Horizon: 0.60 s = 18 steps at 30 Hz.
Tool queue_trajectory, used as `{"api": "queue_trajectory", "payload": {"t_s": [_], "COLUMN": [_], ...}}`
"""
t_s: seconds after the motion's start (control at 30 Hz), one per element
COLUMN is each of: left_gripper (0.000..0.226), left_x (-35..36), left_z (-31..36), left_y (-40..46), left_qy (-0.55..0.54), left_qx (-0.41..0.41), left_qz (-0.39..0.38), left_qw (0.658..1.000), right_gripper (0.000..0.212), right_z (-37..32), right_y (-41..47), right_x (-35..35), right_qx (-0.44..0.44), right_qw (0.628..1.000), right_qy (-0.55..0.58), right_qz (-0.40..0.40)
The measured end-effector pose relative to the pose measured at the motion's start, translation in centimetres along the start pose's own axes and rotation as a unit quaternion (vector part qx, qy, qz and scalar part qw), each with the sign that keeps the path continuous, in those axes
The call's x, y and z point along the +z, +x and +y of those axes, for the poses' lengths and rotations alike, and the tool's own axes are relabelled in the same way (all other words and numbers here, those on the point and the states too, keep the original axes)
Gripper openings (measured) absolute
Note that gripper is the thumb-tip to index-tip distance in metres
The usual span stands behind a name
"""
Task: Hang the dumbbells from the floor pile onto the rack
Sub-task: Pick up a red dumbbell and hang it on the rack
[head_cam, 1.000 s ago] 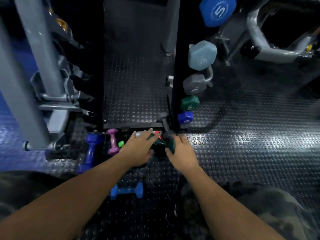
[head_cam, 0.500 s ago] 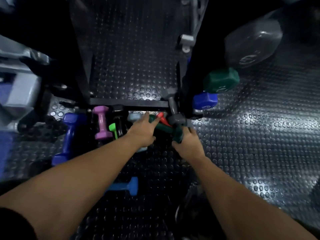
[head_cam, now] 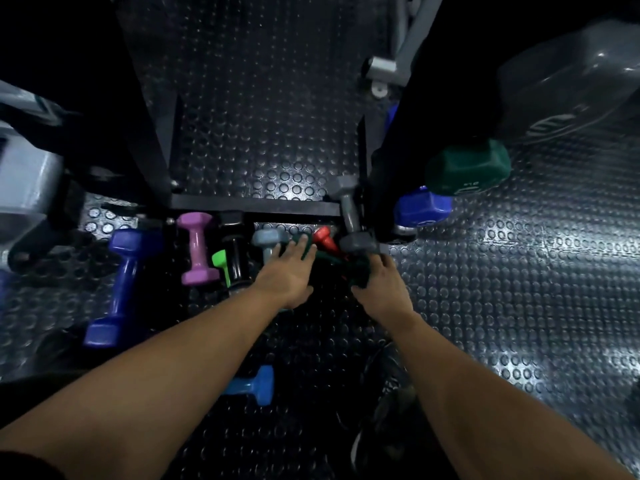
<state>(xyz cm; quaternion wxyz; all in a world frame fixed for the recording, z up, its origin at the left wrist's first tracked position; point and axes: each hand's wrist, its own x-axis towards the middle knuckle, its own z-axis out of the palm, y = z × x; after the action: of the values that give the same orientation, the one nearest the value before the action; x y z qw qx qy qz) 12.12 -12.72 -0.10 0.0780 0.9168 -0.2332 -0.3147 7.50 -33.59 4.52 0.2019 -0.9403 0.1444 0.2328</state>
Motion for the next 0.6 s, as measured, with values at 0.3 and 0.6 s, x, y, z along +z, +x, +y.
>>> {"api": "queue_trajectory", "payload": {"t_s": [0.3, 0.6], "left_gripper": [0.101, 0.091], "left_x": [0.3, -0.1], "left_z": [-0.7, -1.4], "left_y": [-0.1, -0.1], "left_qy": [-0.048, -0.063], "left_qx": [0.019, 0.036], "left_qz": [0.002, 0.013], "left_qw": [0.999, 0.997], "right_gripper": [0.079, 0.074], "right_z": [0.7, -0.5], "right_y": [1.3, -3.6], "right_x": [0.7, 6.4], "right_qx": [0.040, 0.143], "right_qw": [0.998, 0.980], "right_qy": [0.052, 0.131], "right_qz": [-0.021, -0.038]}}
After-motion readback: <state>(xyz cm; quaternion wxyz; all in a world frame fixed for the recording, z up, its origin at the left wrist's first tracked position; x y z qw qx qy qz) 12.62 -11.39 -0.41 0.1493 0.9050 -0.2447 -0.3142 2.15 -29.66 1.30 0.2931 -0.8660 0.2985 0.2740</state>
